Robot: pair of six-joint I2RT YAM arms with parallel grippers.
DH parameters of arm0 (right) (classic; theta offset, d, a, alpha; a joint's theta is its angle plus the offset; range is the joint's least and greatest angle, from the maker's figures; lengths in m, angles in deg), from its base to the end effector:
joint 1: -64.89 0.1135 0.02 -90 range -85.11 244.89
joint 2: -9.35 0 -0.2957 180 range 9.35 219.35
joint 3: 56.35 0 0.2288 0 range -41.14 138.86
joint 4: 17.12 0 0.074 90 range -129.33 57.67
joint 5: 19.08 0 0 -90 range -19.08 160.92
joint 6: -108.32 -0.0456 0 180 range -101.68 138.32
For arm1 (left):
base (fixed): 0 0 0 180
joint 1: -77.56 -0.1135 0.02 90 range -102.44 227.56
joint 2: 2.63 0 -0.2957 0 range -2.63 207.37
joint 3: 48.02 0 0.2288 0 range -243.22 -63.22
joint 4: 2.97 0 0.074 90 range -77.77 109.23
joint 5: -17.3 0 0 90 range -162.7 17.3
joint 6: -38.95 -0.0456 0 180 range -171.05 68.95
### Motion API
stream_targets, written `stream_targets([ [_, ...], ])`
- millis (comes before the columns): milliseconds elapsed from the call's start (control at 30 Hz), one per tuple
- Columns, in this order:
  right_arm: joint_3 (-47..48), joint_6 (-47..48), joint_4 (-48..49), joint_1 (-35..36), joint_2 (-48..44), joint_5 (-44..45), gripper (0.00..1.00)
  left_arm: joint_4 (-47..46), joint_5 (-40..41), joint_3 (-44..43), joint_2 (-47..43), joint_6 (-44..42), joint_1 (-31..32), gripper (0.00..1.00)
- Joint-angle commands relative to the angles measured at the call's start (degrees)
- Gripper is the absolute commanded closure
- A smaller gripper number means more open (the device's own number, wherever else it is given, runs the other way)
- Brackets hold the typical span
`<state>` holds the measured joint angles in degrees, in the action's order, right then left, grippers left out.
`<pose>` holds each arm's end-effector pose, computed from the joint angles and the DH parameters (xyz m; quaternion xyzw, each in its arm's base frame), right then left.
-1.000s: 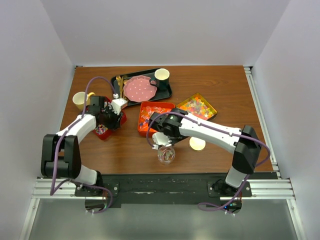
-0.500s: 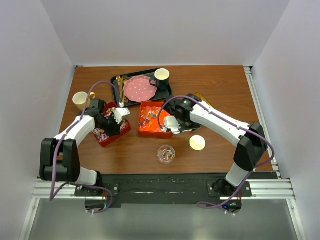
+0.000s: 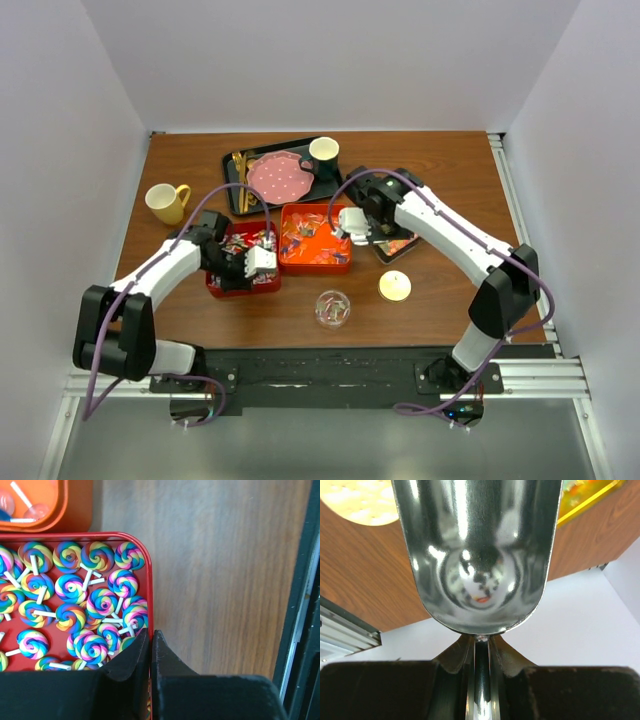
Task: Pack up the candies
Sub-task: Move the storage box to the center of the board.
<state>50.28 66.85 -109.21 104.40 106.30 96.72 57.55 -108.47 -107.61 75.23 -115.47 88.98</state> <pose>0.2414 0.1733 0.3315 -0.6653 0.7097 -0.2271 0.0468 0.1875 -0.0651 0.2220 0.6057 0.7287 -0.2321 0.2196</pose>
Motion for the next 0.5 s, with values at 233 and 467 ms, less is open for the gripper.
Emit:
stream_targets([
  [233,3.59,-0.37,-6.35,-3.91,-1.67,0.13,1.0,-10.07,-2.73,-4.31,3.16,6.32,16.24,1.0],
  [467,3.33,-0.28,-6.26,-4.0,-1.94,-1.01,1.0,-18.76,0.26,-8.17,9.05,14.75,21.98,1.0],
])
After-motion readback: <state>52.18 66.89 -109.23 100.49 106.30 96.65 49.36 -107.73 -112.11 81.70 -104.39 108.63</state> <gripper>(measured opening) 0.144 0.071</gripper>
